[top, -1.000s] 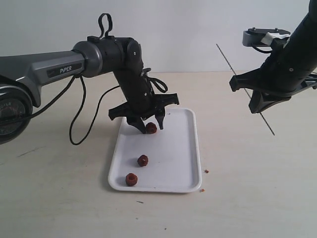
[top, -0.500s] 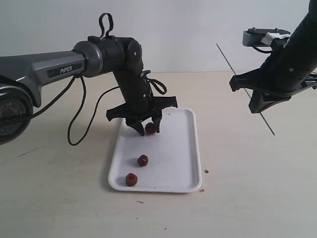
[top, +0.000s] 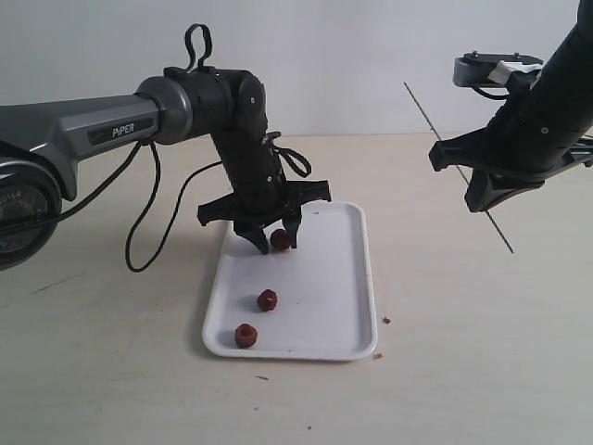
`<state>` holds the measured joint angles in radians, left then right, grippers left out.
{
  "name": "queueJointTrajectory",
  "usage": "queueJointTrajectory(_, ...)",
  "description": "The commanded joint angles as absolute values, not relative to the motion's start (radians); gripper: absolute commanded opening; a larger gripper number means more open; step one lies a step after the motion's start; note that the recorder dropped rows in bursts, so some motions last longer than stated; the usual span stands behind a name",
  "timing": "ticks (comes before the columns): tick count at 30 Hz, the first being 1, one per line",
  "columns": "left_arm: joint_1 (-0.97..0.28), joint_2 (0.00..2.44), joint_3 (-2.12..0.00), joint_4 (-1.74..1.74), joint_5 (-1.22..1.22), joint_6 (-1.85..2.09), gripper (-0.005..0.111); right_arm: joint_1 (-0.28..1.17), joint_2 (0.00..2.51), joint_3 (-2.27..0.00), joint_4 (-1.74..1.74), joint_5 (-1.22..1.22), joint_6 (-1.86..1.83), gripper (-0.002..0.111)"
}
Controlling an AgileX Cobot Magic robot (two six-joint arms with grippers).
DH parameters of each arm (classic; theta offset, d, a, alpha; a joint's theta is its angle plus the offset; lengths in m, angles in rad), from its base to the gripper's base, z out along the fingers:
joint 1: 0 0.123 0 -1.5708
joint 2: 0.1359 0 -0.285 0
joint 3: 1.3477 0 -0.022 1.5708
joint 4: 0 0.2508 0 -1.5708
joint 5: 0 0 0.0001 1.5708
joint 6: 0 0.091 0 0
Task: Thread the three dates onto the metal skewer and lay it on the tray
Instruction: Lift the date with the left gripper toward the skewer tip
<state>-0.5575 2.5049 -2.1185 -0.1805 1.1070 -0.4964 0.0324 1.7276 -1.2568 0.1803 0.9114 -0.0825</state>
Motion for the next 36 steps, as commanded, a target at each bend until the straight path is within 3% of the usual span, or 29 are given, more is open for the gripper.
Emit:
queueJointTrajectory(1,-0.555,2.512,-2.119,-0.16,1.064,-0.498,0.043,0.026,1.722,-1.264,0.185,0.91,-0.095,0.0)
queueJointTrajectory(5,-0.547,2.512,-2.119,-0.16,1.06,-0.486,0.041,0.026,1.722,-1.264,0.189,0.91,-0.098,0.0)
queueJointTrajectory(8,-0.547,2.512,-2.119,-0.16,1.067,-0.476,0.028,0.026,1.722,-1.264,0.204,0.91,-0.113,0.0)
queueJointTrajectory(11,-0.547,2.512,-2.119,-0.164,1.067,-0.47,0.023,0.026,1.722,-1.264,0.209,0.912,-0.12,0.0)
queueJointTrajectory(21,-0.522,2.455,-2.119,-0.204,1.005,-0.418,0.023,0.038,1.722,-1.249,0.287,1.042,-0.152,0.0)
queueJointTrajectory(29,-0.473,2.435,-2.119,-0.37,0.912,-0.345,0.023,0.174,1.722,-1.191,0.315,1.186,-0.241,0.0)
queueJointTrajectory(36,-0.471,2.434,-2.119,-0.426,0.899,-0.34,0.023,0.198,1.724,-1.191,0.318,1.186,-0.253,0.0)
